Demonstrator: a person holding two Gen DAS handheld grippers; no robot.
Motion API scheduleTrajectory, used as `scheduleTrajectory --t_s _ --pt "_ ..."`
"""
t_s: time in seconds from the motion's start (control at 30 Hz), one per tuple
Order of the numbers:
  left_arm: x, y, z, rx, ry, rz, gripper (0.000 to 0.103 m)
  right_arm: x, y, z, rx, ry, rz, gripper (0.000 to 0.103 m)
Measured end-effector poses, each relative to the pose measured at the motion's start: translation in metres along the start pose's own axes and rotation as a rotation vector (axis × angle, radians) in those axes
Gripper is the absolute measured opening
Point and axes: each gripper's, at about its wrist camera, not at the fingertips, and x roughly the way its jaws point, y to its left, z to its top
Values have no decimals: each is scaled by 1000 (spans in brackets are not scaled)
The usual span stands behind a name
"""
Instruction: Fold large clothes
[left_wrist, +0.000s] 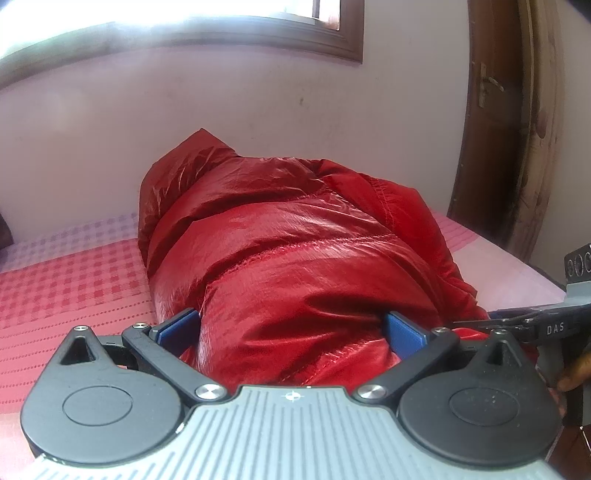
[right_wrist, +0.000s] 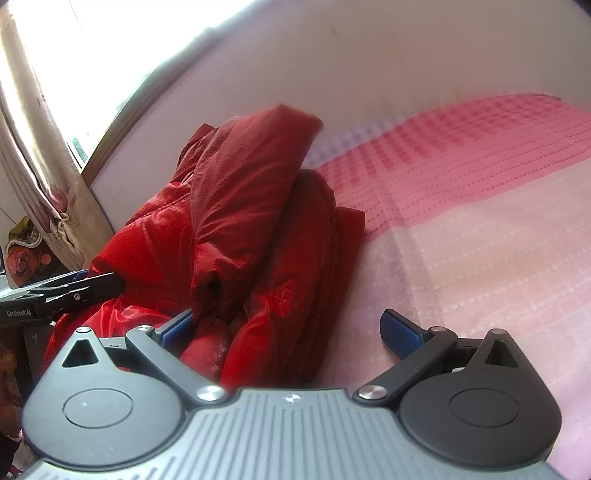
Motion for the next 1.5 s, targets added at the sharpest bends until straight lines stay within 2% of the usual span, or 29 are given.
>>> scheduleTrajectory --t_s 0.2,0.37,0.47,0.7,0.83,1.13,1.23,1.37,1.5 --pt "1 5 1 -9 -4 -27 103 0 1 0 -4 -1 0 103" --pt "-4 31 -5 -105 -37 -129 103 2 -1 1 1 18 35 103" --pt "1 56 -8 -216 -15 -193 103 6 -4 3 13 41 68 103" --pt "31 114 -22 -486 97 -425 103 16 -14 12 58 84 162 103" --pt "42 127 -30 -542 114 -504 103 23 -22 21 109 110 263 103" --pt "71 133 -42 -652 201 -617 103 52 -27 37 102 228 368 103" --pt "75 129 -44 -663 210 -617 103 63 -22 38 99 232 398 103" --pt "64 110 -39 -628 175 -517 103 70 -9 35 73 204 388 103" --pt "46 83 -33 -561 113 -399 102 58 14 36 -14 146 345 78"
